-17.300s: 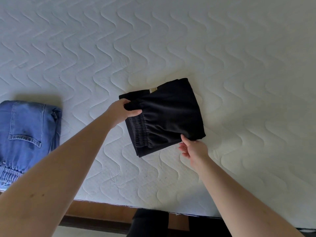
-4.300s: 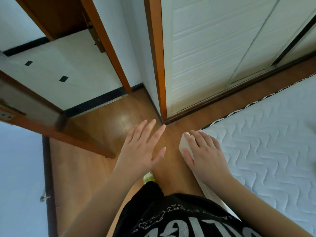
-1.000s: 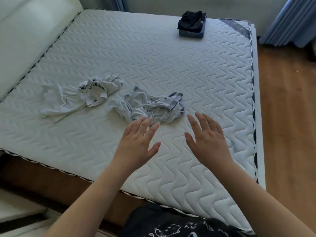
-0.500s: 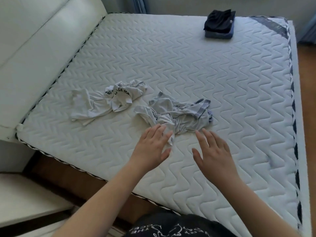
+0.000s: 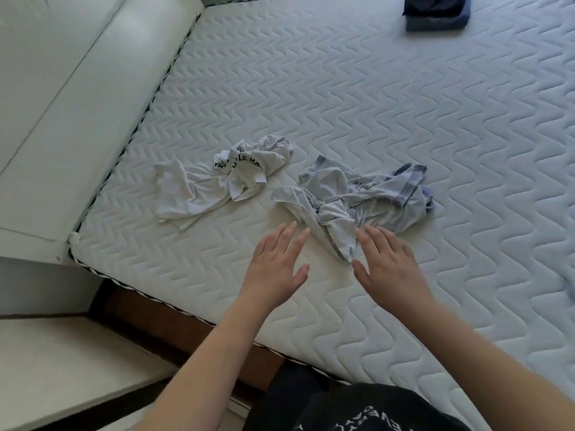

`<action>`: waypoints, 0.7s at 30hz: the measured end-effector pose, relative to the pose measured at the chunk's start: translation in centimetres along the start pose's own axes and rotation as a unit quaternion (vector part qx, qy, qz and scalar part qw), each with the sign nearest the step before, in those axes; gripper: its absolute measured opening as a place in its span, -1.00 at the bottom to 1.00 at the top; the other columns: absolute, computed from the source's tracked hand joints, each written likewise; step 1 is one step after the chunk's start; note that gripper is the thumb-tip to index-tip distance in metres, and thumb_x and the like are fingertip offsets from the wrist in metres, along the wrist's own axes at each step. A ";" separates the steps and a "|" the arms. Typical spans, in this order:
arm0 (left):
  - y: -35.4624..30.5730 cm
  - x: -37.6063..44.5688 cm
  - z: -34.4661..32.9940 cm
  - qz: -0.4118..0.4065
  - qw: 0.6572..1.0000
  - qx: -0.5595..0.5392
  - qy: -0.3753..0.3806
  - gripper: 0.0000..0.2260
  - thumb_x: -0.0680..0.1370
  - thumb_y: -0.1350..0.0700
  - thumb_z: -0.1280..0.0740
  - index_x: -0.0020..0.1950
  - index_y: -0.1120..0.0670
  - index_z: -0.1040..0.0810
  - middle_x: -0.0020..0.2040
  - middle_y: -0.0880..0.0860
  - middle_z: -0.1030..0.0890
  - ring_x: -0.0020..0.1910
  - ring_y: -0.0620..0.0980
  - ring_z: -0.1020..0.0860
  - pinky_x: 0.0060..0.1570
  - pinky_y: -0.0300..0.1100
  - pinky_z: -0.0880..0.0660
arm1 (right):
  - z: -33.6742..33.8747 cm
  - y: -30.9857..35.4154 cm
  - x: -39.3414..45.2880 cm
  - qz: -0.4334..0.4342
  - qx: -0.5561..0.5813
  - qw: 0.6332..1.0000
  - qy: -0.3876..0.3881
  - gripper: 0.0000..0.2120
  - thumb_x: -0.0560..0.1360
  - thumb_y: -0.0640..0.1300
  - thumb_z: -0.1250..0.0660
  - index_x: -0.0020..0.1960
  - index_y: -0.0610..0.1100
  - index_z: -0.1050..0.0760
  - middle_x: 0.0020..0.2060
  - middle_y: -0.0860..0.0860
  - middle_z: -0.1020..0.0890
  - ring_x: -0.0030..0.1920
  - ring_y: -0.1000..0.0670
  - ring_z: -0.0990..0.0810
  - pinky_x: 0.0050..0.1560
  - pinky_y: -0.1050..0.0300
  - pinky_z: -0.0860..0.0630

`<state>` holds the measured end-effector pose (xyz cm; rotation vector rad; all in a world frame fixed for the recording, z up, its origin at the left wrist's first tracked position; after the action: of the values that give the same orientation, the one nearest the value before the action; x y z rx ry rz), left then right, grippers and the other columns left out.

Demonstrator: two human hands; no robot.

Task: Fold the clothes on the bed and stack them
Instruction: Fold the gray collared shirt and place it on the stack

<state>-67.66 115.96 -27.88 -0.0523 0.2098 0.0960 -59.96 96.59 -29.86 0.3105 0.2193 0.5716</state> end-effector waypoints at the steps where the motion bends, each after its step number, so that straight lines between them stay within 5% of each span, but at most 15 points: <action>1: 1.7 0.6 -0.4 0.004 1.000 -0.004 0.003 -0.41 0.60 -0.14 -0.13 0.60 -0.10 -0.02 0.60 -0.02 -0.08 0.58 0.00 0.00 0.51 -0.06 0.05 | -0.9 0.6 0.5 -0.006 0.000 1.000 0.001 -0.44 0.52 0.01 -0.35 0.46 -0.15 -0.36 0.40 -0.13 -0.45 0.41 -0.18 -0.38 0.38 -0.12 -0.31; 10: 14.8 7.5 -7.5 -0.086 0.994 0.047 0.046 -0.43 0.58 -0.04 -0.23 0.57 0.01 -0.20 0.56 0.07 -0.24 0.54 0.09 -0.19 0.49 0.03 -0.10 | -10.4 6.3 9.1 -0.122 0.021 0.990 0.061 -0.37 0.58 0.06 -0.20 0.58 -0.04 -0.07 0.54 0.00 -0.18 0.51 -0.06 -0.15 0.45 0.01 -0.13; 21: 19.8 15.6 -19.6 -0.108 0.979 0.074 0.158 -0.31 0.59 -0.11 -0.17 0.61 -0.07 0.16 0.62 -0.04 0.05 0.58 0.01 0.04 0.51 -0.04 -0.01 | -22.2 6.7 17.0 -0.158 -0.002 0.980 0.117 -0.40 0.57 -0.06 -0.16 0.57 -0.08 -0.07 0.52 -0.04 -0.21 0.48 -0.08 -0.19 0.40 0.03 -0.14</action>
<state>-58.45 135.83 -51.17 0.0598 0.5265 -0.1462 -55.73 116.50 -50.19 0.1982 0.4862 0.2919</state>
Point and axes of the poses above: each hand's wrist, its own x-axis towards the middle knuckle, its own z-axis out of the back of the hand, y = z × x, the point moved 5 cm from there along x, towards the middle knuckle
